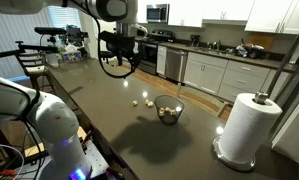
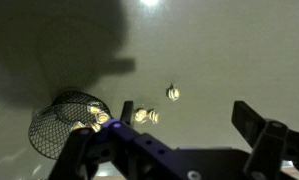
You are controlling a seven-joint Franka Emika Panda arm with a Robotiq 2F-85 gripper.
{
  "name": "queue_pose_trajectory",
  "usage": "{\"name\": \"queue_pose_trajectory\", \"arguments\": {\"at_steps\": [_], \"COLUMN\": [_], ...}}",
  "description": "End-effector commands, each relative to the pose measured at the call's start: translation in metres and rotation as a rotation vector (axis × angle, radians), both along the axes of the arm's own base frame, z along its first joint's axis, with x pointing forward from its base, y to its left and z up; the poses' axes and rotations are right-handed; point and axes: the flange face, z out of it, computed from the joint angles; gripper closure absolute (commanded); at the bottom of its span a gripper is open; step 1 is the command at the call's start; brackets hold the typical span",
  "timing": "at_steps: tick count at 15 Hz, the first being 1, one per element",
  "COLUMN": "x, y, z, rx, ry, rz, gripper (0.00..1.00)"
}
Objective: Remove a packet from the basket and put it on the table
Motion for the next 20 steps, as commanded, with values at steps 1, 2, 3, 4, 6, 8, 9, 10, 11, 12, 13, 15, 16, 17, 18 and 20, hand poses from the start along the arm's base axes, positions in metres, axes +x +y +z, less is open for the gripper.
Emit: {"name": "queue_pose_trajectory", "arguments": {"at_steps": [1, 2, 3, 4, 6, 8, 9, 10, 11, 12, 13, 15, 16, 17, 18, 20], "x": [0.0, 0.0, 0.0, 0.0, 0.0, 0.0, 0.002, 0.009, 0.01, 0.016, 0.02, 0.031, 0.039, 0.046, 0.055, 0.074], "y": [0.0, 0.0, 0.0, 0.0, 0.0, 0.0, -0.001, -0.004, -0.004, -0.006, -0.006, -0.008, -0.008, -0.008, -0.009, -0.011], "z": [0.0, 0.0, 0.0, 0.0, 0.0, 0.0, 0.001, 0.002, 0.002, 0.001, 0.001, -0.001, -0.003, -0.005, -0.008, -0.018], "rx": [0.0, 0.0, 0.0, 0.0, 0.0, 0.0, 0.0, 0.0, -0.001, -0.003, -0.007, -0.012, -0.017, -0.02, -0.025, -0.034], "ry": [0.001, 0.001, 0.001, 0.001, 0.001, 0.001, 0.002, 0.006, 0.006, 0.005, 0.003, -0.006, -0.01, -0.017, -0.019, -0.018], "rz": [0.0, 0.0, 0.0, 0.0, 0.0, 0.0, 0.0, -0.007, -0.01, -0.019, -0.025, -0.044, -0.054, -0.062, -0.075, -0.098], "gripper": [0.0, 0.0, 0.0, 0.0, 0.0, 0.0, 0.0, 0.0, 0.0, 0.0, 0.0, 0.0, 0.0, 0.0, 0.0, 0.0]}}
